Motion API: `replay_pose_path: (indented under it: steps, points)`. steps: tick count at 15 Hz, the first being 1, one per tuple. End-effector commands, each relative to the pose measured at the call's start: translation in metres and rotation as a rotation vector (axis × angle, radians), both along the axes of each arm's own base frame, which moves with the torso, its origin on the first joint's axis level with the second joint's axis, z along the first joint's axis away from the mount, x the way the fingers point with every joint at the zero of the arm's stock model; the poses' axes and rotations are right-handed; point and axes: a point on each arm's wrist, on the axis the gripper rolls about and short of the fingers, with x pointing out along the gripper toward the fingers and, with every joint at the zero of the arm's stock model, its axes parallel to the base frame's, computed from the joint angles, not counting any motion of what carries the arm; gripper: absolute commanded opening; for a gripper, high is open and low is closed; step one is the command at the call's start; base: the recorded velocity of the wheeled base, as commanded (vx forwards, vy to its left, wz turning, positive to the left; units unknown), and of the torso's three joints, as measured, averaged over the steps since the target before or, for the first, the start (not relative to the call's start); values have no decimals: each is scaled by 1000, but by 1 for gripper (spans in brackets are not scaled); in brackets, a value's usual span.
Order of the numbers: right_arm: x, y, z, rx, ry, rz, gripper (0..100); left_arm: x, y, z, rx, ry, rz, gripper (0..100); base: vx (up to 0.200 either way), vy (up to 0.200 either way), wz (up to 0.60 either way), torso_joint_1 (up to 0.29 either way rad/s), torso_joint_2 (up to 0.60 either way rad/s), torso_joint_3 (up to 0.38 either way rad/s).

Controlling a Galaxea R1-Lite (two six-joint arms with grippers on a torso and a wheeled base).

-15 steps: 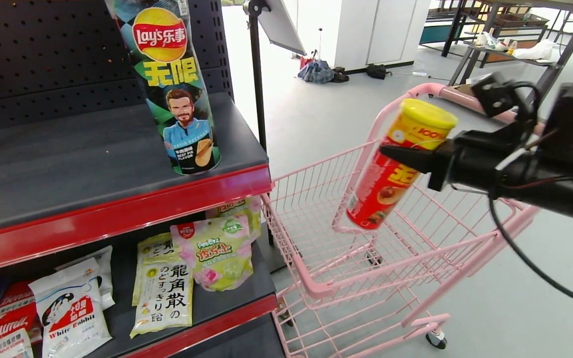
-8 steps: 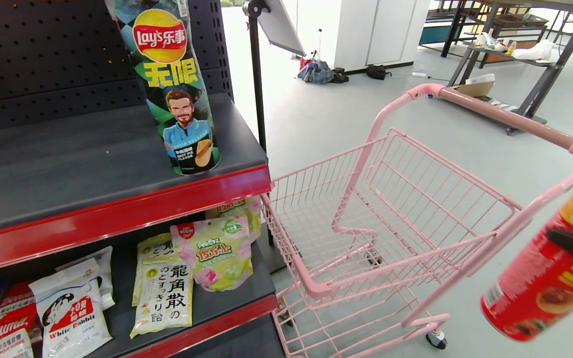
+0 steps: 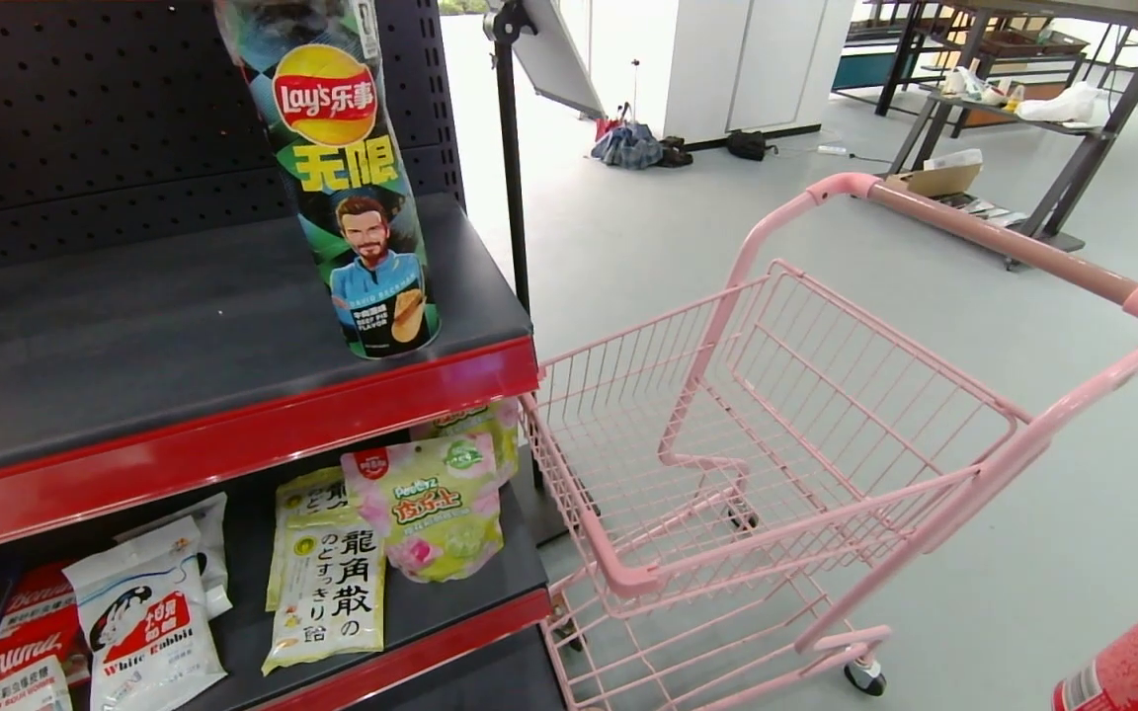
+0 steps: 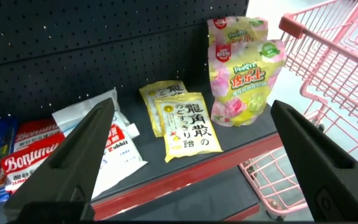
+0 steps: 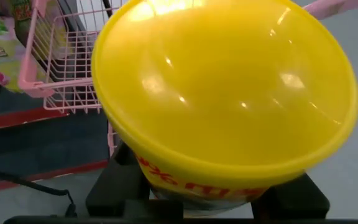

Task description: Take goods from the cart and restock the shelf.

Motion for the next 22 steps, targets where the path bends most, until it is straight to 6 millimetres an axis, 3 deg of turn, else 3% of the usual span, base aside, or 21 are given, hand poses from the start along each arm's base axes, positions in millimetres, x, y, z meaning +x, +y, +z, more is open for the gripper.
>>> replay_pose_path:
  steps: [1,12,22]
  points:
    - [-1,0,0,0,-7,1,0,0,0,0,0,1,1,100,0,0,0,105,-388,-286]
    - [-2,0,-1,-14,-4,-1,0,0,0,0,0,1,1,100,0,0,0,183,-543,-365]
    - [0,0,-8,-44,15,8,0,0,0,0,0,1,1,100,0,0,0,165,-402,-242]
